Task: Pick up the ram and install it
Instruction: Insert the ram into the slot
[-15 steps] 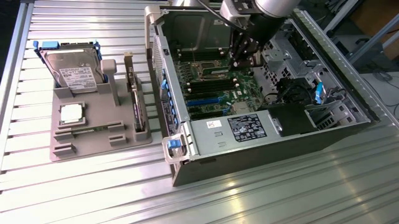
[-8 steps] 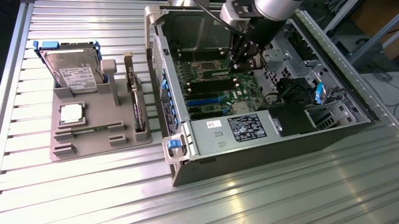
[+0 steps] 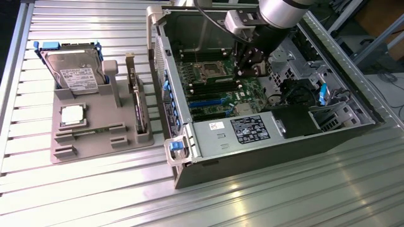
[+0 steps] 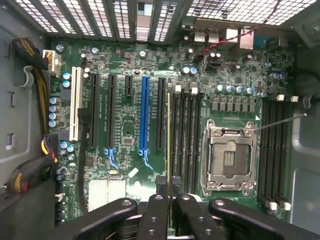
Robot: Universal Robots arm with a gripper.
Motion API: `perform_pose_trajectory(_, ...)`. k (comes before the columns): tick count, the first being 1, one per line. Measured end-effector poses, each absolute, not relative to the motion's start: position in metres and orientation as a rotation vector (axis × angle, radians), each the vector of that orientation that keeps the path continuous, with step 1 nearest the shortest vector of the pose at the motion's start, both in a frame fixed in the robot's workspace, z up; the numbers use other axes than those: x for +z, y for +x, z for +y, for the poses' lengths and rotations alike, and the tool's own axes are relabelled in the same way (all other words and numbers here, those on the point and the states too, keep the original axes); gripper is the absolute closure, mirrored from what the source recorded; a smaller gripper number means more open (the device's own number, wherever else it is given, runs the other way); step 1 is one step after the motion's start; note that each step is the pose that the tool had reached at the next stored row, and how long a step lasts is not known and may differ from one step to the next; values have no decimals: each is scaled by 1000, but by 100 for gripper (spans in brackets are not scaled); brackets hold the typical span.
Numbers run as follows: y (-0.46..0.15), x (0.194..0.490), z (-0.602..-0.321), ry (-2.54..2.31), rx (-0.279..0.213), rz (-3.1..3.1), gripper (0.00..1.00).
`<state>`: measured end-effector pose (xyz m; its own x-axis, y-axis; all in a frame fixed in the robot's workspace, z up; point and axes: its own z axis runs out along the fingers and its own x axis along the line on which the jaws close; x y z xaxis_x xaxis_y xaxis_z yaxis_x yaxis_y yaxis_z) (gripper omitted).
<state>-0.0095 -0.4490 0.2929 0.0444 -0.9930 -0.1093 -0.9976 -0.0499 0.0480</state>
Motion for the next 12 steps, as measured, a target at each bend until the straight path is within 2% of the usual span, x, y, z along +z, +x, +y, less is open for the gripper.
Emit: perform_pose_trajectory(12,-10,289,-487,-2240,174,2137,88)
